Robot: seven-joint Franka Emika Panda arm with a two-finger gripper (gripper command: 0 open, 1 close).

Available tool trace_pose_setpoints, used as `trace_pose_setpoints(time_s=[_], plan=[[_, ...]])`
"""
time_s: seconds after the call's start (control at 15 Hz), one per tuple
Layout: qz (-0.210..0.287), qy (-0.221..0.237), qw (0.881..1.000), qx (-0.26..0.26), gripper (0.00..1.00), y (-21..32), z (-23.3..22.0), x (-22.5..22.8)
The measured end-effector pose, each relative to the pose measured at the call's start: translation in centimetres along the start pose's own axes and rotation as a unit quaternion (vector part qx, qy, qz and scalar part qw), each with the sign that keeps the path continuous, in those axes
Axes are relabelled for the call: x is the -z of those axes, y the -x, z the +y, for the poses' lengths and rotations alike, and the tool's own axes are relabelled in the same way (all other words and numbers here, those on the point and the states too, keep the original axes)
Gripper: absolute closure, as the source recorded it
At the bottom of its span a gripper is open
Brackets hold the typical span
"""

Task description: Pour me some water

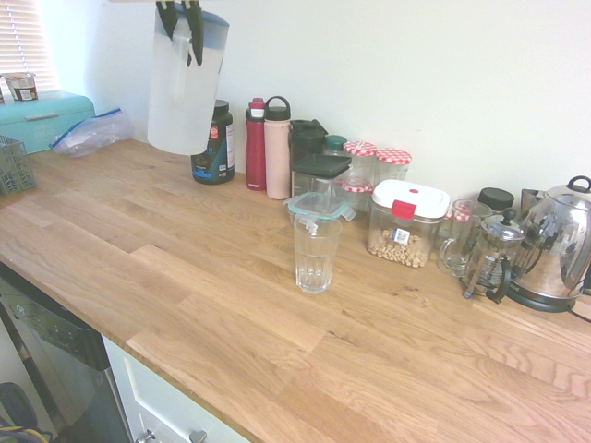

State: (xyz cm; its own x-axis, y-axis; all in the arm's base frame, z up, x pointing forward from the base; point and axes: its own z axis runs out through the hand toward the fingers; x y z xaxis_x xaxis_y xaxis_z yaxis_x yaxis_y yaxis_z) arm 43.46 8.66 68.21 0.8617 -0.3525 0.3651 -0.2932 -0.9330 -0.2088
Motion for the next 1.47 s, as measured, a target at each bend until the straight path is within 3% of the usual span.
trace_pose_setpoints(time_s=[0.27,0.53,1.07,1.47], plan=[[0.091,-0.013,0.996,-0.019,1.00,5.1,-1.5,-4.9],[0.153,0.050,0.987,-0.021,1.00,9.9,0.1,-9.5],[0.141,0.100,0.984,-0.034,1.00,11.0,-1.2,-13.7],[0.122,0.095,0.986,-0.060,1.00,9.0,-2.7,-17.9]])
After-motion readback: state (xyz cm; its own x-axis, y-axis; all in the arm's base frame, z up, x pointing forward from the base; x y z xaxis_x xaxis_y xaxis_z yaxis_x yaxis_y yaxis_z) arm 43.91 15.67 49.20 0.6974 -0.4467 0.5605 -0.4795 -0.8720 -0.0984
